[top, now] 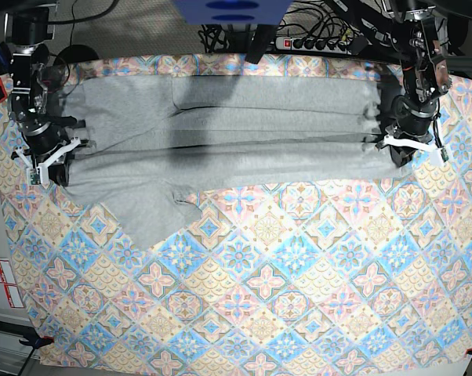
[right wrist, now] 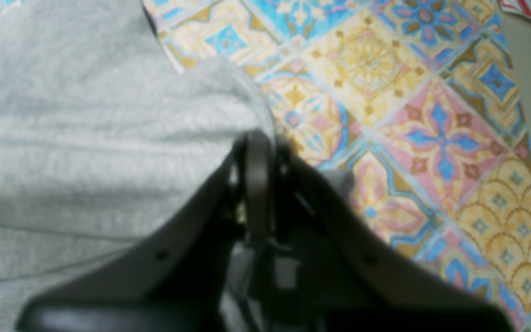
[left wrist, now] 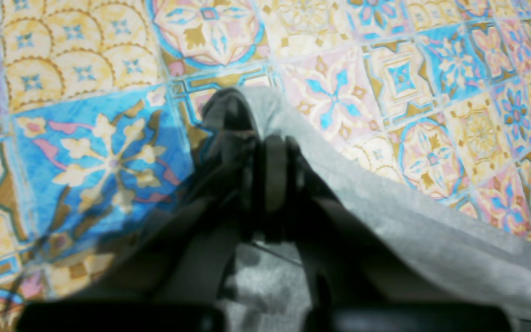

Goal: Fold the T-shirt properly
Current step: 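Pull the side edges back toward the collar, folding the shirt lengthwise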

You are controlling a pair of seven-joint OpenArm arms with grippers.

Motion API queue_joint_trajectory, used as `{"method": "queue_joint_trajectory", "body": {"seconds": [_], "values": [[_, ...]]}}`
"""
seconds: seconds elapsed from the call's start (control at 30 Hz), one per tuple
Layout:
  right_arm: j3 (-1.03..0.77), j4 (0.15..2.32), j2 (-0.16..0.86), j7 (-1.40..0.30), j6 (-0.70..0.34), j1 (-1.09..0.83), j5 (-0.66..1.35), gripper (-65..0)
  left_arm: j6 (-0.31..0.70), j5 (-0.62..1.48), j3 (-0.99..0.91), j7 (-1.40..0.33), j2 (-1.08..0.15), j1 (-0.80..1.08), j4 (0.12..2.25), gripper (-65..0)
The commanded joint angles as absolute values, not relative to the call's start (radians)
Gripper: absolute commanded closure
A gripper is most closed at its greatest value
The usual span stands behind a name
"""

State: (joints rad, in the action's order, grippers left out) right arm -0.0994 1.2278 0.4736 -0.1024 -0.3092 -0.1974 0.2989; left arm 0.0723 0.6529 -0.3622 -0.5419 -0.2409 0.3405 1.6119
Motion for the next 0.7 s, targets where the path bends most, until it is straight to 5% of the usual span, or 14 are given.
{"method": "queue_joint_trajectory", "body": {"seconds": [0.0, 0.67], "values": [[-0.12, 1.244, 0.501, -0.077, -0.291, -0.196, 0.309, -0.3, 0.074, 0.654, -0.367, -0.519, -0.252, 0.351, 1.624, 0.0], [-0.116, 1.262, 0.499, -0.077, -0.291, -0.217, 0.308, -0.3, 0.074, 0.651, -0.338, -0.521, -0.277, 0.381, 1.526, 0.0]]}}
